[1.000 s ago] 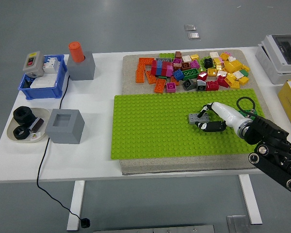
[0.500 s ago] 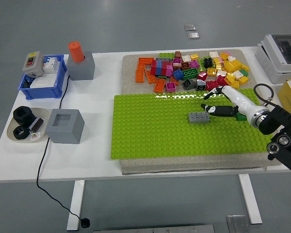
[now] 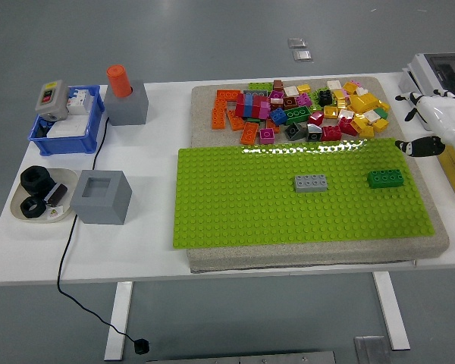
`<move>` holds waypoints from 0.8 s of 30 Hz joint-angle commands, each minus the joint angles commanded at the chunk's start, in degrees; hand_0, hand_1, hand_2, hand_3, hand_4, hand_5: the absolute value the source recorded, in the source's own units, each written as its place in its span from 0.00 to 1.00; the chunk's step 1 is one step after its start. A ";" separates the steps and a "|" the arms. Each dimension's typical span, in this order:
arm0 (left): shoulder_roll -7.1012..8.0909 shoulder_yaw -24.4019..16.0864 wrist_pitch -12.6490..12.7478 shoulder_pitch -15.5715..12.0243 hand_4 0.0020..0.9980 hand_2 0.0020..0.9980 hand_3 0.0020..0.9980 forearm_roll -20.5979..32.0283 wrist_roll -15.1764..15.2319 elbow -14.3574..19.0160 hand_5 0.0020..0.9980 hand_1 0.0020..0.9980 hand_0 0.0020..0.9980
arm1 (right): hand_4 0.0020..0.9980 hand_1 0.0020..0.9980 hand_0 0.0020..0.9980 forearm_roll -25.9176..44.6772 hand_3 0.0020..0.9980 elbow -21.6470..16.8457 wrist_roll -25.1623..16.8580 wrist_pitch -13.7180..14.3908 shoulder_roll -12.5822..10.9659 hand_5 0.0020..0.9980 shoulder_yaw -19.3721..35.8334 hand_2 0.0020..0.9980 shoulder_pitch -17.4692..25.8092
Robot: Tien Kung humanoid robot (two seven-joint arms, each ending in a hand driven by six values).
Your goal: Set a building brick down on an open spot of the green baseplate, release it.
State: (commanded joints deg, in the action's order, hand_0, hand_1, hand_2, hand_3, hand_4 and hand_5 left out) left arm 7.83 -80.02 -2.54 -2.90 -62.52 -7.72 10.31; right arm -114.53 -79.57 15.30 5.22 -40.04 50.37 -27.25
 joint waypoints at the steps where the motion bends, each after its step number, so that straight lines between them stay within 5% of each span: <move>1: -0.03 -0.02 0.01 -0.02 0.93 0.63 0.79 0.01 0.00 0.00 0.60 0.64 0.60 | 0.82 0.88 1.00 -1.13 0.62 0.00 -0.01 -0.02 -0.04 0.06 0.28 0.87 0.11; 5: -0.06 -0.33 0.07 -0.06 0.93 0.63 0.79 -0.25 -0.02 0.00 0.60 0.64 0.60 | 0.82 0.88 1.00 -5.00 0.62 0.36 0.17 -0.48 0.25 0.06 0.60 0.87 0.19; 6: -0.06 -0.42 0.08 -0.05 0.93 0.63 0.79 -0.34 -0.02 0.00 0.59 0.64 0.60 | 0.80 1.00 1.00 -5.55 0.64 0.62 0.24 -0.63 0.47 0.03 0.32 1.00 0.05; 24: -0.29 -0.86 0.26 0.22 0.93 0.62 0.78 -1.02 0.15 0.00 0.59 0.64 0.60 | 0.86 1.00 1.00 -3.73 0.65 5.81 1.51 -4.39 3.82 0.09 -6.68 1.00 -1.85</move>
State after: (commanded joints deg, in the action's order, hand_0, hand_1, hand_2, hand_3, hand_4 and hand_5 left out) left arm 7.54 -80.87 -2.28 -2.68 -63.54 -7.58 10.31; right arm -118.26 -73.76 16.81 0.83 -36.22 43.69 -29.11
